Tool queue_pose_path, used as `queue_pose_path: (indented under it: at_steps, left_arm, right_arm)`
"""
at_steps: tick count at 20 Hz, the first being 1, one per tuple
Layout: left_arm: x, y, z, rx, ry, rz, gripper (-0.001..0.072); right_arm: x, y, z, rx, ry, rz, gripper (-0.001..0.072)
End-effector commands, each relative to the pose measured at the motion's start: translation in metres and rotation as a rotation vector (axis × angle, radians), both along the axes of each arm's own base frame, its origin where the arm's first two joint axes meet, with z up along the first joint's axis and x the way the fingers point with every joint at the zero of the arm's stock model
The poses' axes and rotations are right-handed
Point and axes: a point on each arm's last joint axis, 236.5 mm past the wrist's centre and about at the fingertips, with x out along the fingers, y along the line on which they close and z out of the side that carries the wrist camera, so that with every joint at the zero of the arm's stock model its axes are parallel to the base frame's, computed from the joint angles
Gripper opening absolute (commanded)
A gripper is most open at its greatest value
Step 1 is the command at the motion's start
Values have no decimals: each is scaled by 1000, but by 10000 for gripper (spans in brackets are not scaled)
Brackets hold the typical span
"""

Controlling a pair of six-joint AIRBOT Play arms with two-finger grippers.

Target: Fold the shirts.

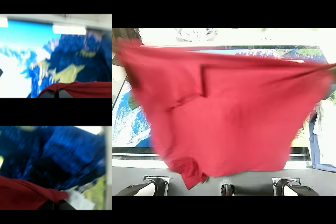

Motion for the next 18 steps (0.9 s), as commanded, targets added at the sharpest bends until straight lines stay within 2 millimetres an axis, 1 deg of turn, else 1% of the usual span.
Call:
queue_pose_path:
  at_steps: [1, 2, 3, 4, 5, 6, 7, 8, 9, 10, 11, 12, 13, 15, 17, 18]
  left_arm:
    - [37, -5, -183, -26, 420, -81, 25]
    - [48, -7, -227, -31, 473, -82, 25]
    - [59, -7, -262, -41, 510, -65, 25]
    - [71, -6, -291, -52, 538, -47, 25]
    - [84, -3, -311, -61, 547, -28, 25]
    - [100, -2, -326, -82, 536, -5, 25]
    - [116, -1, -334, -102, 511, 20, 25]
    - [132, 1, -338, -121, 474, 45, 25]
    - [147, 1, -337, -145, 436, 64, 25]
    - [160, 2, -333, -160, 386, 72, 25]
    - [169, 2, -325, -158, 338, 67, 25]
    - [174, 3, -319, -144, 311, 55, 25]
    - [173, 3, -315, -137, 310, 44, 25]
    - [161, 7, -309, -103, 347, -3, 25]
    - [132, 16, -313, -30, 447, -57, 25]
    - [110, 21, -322, 2, 539, -79, 25]
  right_arm:
    - [61, 16, -158, 111, 388, 53, 53]
    - [77, 26, -202, 174, 454, 54, 53]
    - [92, 36, -237, 227, 492, 63, 53]
    - [112, 40, -267, 261, 488, 58, 53]
    - [127, 43, -286, 287, 466, 38, 53]
    - [146, 40, -297, 298, 413, 9, 53]
    - [166, 40, -299, 312, 339, -9, 53]
    - [184, 38, -294, 314, 259, -9, 53]
    - [201, 35, -285, 316, 176, -21, 53]
    - [215, 33, -274, 324, 100, -39, 53]
    - [223, 31, -267, 326, 57, -45, 53]
    - [225, 30, -263, 323, 43, -44, 54]
    - [221, 29, -264, 311, 59, -39, 54]
    - [202, 21, -266, 258, 139, -34, 54]
    - [167, 16, -269, 189, 280, -1, 54]
    - [143, 18, -274, 186, 383, 15, 54]
